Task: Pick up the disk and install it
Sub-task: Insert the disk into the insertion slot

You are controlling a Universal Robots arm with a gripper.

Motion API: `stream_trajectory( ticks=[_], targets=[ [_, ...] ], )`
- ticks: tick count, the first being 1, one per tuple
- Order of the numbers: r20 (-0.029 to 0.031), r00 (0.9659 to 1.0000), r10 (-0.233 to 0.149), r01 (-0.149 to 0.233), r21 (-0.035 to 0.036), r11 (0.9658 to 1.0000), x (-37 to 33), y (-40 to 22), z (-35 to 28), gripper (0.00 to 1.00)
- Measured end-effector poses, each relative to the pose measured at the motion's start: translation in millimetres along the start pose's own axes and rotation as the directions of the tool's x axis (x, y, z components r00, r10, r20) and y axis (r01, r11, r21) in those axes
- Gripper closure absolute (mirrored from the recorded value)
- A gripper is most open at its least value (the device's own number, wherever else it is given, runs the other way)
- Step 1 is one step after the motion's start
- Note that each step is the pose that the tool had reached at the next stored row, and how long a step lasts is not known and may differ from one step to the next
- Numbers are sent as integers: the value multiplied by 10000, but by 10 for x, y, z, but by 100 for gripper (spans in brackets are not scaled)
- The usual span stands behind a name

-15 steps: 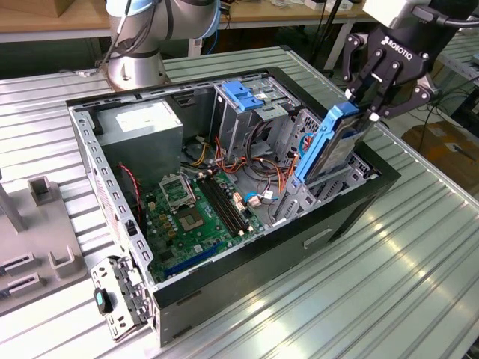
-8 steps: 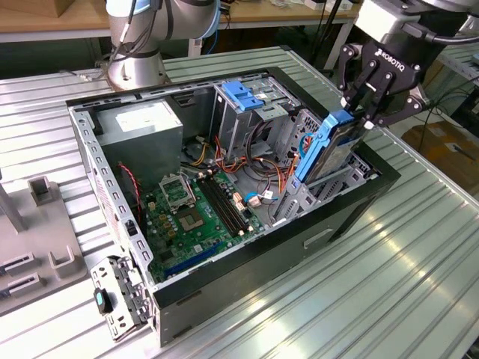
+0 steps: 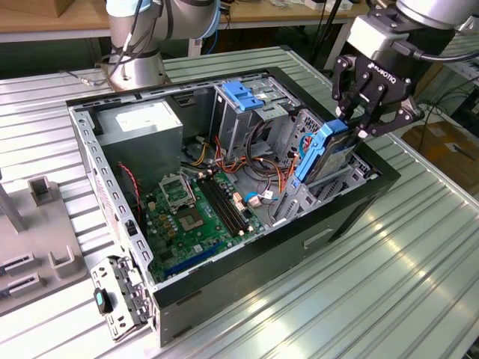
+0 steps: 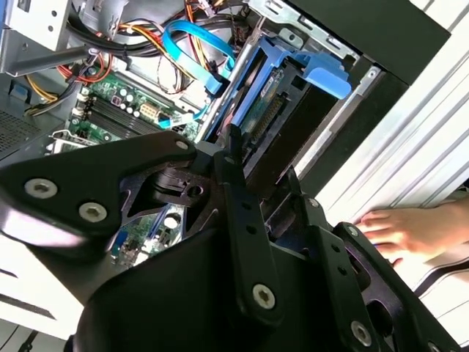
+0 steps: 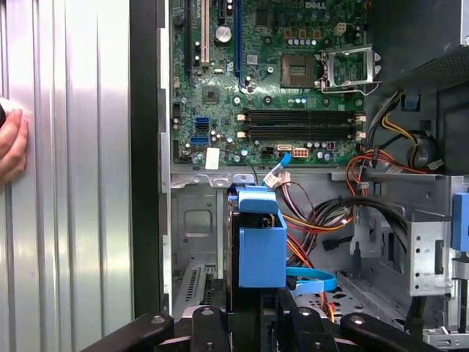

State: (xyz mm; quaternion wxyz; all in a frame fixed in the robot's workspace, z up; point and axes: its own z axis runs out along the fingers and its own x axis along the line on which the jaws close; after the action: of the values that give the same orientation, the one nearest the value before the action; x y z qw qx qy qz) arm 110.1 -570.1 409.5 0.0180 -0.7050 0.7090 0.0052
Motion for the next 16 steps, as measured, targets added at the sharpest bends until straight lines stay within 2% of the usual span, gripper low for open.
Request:
stream_trajectory(
  ticks=[3,16],
  targets=[
    [0,10000,0,0,0,10000,3,2,89,65],
    [-1,10000,-1,1,0,10000,12,7,381,65]
  ],
)
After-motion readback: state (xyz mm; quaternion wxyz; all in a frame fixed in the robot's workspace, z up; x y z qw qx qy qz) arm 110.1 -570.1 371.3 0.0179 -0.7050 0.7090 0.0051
